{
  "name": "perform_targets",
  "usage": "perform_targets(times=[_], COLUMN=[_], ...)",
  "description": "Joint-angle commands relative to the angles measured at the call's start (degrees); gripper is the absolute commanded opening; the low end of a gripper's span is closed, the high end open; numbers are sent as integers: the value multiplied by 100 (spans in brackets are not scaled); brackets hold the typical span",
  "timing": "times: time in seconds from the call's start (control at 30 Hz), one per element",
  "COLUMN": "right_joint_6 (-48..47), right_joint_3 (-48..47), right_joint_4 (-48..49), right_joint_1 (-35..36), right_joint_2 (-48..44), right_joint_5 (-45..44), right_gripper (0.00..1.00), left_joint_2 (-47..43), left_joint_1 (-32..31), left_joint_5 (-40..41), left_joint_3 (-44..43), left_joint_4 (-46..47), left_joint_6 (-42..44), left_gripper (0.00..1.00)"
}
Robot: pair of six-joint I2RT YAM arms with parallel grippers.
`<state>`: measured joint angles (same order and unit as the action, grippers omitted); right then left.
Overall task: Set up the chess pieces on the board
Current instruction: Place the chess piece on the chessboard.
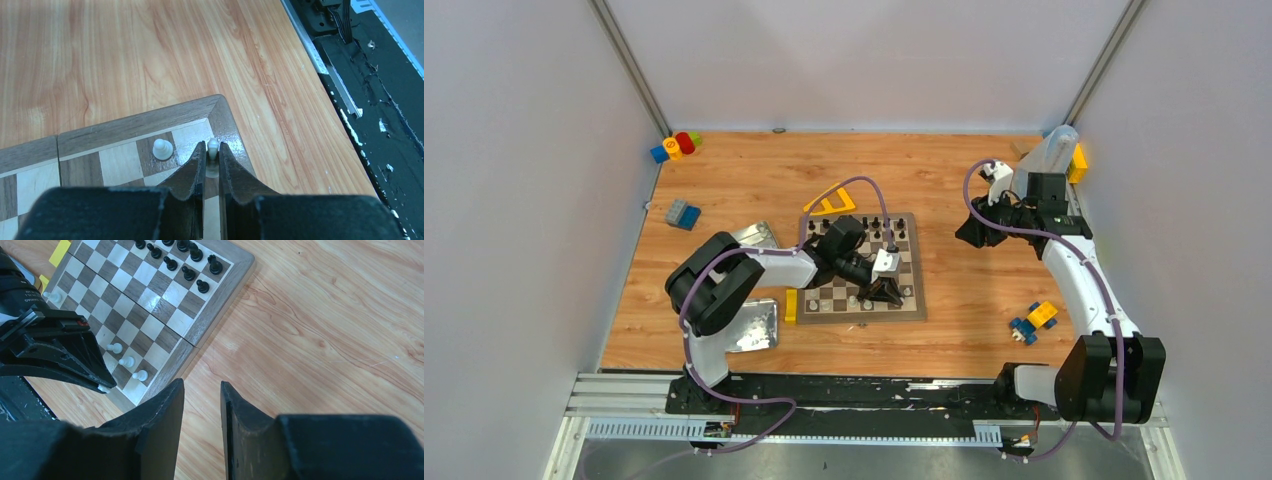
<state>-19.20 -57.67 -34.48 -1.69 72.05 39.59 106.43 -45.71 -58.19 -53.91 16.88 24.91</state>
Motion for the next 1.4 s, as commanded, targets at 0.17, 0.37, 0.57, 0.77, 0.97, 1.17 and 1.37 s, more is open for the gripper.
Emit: perform_targets(times=[0.17,0.37,0.57,0.77,0.97,1.17,1.37], right_joint_6=[-118,-119,-119,-110,-110,-106,-110], right_joint_3=[5,9,9,8,-2,-1,-6], right_joint_4=[129,126,107,95,90,81,72], right_joint_1=[-15,-15,-15,-15,-15,-15,-15], right_joint_2=[19,35,55,89,103,117,125], right_joint_5=[198,222,234,250,262,268,288], right_gripper=[34,34,34,34,34,34,34], left_joint_2=[97,106,123,115,108,69,-4], left_joint_1=[-25,-25,-25,-26,-34,-31,-34], left_joint_5=[-21,19,52,76,86,105,132], left_joint_3=[54,92,64,-5,-52,-144,-210], left_joint_4=[42,-11,-42,-126,-179,-260,-343], left_joint_6=[363,497,541,567,569,577,581], left_gripper=[13,13,15,19,23,28,32])
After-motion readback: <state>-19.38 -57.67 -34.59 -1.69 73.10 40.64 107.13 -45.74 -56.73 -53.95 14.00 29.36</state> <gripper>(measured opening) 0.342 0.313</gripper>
